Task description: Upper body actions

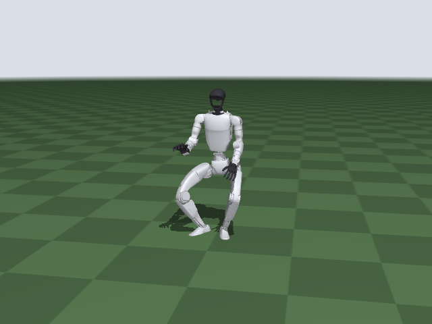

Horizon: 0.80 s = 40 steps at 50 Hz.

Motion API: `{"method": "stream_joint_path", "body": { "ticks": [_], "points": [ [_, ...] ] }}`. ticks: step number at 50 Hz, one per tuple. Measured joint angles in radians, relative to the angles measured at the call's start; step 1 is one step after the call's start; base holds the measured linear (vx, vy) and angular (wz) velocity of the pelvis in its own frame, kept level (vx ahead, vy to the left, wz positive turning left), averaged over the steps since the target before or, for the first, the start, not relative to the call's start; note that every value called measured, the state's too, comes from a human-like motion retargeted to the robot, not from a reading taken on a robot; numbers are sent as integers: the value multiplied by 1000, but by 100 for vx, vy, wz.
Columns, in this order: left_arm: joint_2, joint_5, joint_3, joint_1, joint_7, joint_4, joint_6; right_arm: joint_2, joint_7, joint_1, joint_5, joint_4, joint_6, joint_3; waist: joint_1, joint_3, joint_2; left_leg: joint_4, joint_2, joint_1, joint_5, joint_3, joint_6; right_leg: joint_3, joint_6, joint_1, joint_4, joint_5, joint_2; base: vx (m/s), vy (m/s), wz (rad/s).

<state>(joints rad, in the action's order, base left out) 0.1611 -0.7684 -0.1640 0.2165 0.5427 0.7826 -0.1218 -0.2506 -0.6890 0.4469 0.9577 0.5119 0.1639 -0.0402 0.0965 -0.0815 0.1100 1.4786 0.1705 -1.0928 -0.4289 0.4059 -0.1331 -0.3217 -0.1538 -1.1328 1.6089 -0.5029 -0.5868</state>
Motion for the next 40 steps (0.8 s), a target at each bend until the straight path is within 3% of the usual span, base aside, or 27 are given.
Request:
{"method": "stream_joint_path", "body": {
  "ticks": [8,20,40],
  "points": [
    [-5,1,3,1,0,-1,-3,28,20,-168,78,96,-62,-73,1,-2,-8,-1,0,-3,0,0,0,0,0,-3,-1,1,1,0,0,0],
    [-8,9,0,2,-2,1,-7,89,-3,-311,4,134,-102,-110,2,-4,-17,-1,1,-3,1,0,0,0,0,-4,-3,4,3,0,0,0],
    [-1,20,-6,-13,8,0,-10,112,-37,-332,-188,189,-23,-140,13,2,-24,-1,0,-3,0,0,1,2,-1,-4,-2,3,3,0,0,0]
  ]
}}
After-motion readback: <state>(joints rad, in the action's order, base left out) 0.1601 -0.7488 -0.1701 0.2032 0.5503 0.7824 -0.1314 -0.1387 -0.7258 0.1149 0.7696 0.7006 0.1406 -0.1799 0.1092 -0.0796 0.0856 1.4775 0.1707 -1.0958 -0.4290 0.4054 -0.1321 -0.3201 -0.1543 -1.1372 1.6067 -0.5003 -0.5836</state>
